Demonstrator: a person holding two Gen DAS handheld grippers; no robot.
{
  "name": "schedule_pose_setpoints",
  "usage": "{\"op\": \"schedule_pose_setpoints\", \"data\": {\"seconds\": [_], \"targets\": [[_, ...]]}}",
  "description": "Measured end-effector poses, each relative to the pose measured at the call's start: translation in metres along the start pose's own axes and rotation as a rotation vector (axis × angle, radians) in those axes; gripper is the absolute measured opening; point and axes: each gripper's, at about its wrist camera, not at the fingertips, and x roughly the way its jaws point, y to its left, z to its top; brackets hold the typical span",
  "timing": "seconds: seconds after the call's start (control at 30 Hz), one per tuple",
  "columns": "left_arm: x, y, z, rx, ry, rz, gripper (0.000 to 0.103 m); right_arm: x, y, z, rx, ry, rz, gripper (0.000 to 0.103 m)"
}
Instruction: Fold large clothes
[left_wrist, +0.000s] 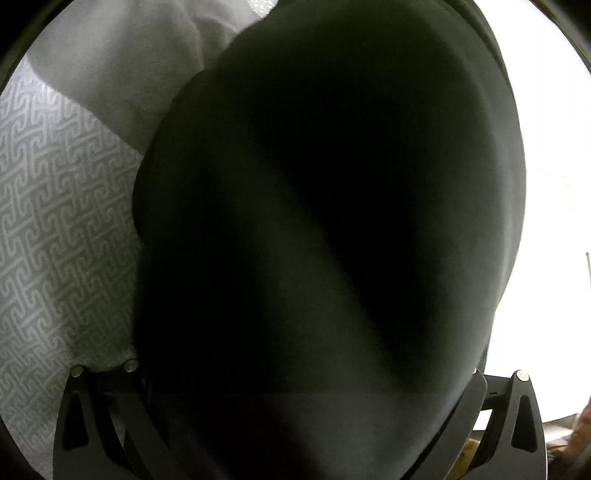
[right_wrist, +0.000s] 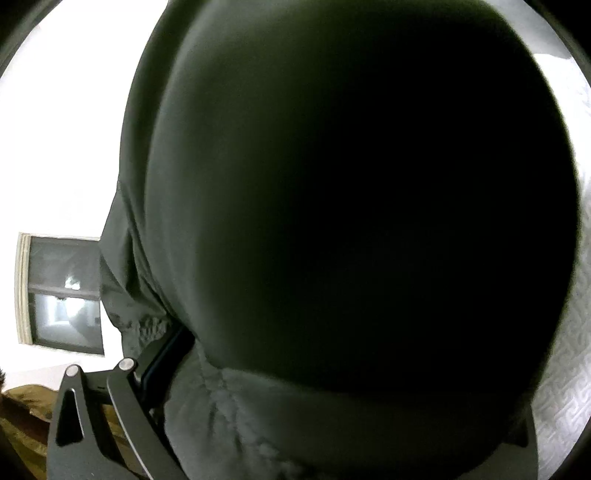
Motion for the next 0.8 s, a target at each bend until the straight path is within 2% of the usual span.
{"op": "schedule_pose_setpoints", "data": {"seconds": [0.07,0.1,0.2,0.27,0.3,0.33,0.4,0.5,0.6,0.8], "targets": [[0.002,-0.006,-0.004,-0.008,-0.021,0.033,0.099,0.004,0.003,0.000,0.016,-0.015,-0.014,0.103],[0.002,-0.010,-0.007,-0.007,-0.029,0.039,0.085,0.006,0.004,0.000,0.019,-0.018,-0.017,0.103],[0.000,-0.020,-0.017,-0.011,-0.056,-0.004,0.048,0.011,0.008,0.001,0.040,-0.023,-0.019,0.103],[-0.001,-0.031,-0.025,0.017,-0.077,0.000,0.037,0.013,0.014,0.001,0.047,-0.025,-0.027,0.101],[-0.002,-0.034,-0.029,0.017,-0.089,-0.005,0.033,0.014,0.017,0.001,0.046,-0.025,-0.024,0.091],[-0.003,-0.037,-0.033,0.009,-0.101,-0.015,0.031,0.014,0.021,0.001,0.048,-0.029,-0.009,0.084],[-0.006,-0.042,-0.040,0.005,-0.119,-0.029,0.027,0.013,0.029,0.000,0.052,-0.046,0.012,0.055],[-0.027,-0.049,-0.053,0.021,-0.138,-0.071,0.024,0.011,0.048,-0.002,0.024,-0.063,0.000,0.037],[-0.039,-0.069,-0.060,0.059,-0.148,-0.105,0.023,0.004,0.075,-0.004,-0.035,-0.077,-0.008,0.029],[-0.067,-0.093,-0.079,0.090,-0.177,-0.163,0.021,-0.009,0.123,-0.002,-0.108,-0.111,0.029,0.025]]}}
